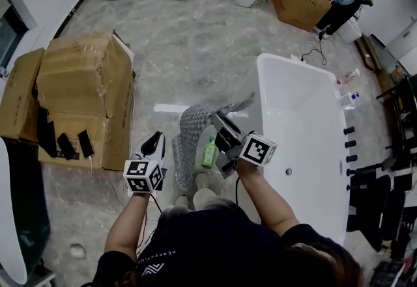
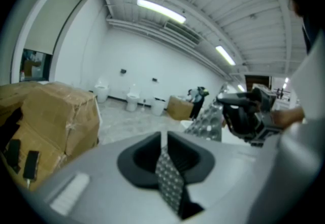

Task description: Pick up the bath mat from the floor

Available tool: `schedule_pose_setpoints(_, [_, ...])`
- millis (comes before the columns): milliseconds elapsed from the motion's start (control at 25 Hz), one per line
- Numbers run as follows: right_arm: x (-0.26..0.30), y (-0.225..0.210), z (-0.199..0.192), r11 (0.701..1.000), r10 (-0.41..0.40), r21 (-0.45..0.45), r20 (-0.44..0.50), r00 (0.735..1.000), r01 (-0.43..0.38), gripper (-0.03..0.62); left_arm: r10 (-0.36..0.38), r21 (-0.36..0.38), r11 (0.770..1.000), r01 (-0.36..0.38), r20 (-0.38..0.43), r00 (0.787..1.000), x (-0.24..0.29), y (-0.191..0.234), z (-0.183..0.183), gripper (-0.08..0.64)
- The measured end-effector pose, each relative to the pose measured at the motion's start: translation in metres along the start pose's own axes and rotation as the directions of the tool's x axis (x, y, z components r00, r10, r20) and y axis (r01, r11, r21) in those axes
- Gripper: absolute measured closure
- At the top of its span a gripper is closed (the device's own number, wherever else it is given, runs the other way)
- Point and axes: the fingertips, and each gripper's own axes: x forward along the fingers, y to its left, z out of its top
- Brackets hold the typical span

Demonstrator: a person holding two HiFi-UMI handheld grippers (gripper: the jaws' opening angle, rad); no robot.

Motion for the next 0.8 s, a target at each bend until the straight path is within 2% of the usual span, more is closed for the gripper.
schedule_pose_setpoints(280, [-0.009, 0.039, -0.004, 0.998, 0.031, -0.051, 0.011, 0.999, -0.030, 0.578, -0.043, 0.003, 0.999, 0.043, 0.042, 0.998, -0.028, -0.015, 0.019, 0.518])
schedule_pose_setpoints(800, [-0.021, 0.069, -0.011, 0.994, 0.068, -0.089, 0.019, 0.997, -0.066, 0.577, -0.045, -0.032, 0.998, 0.048, 0.091, 0.995, -0.061, -0.025, 0.026, 0.518])
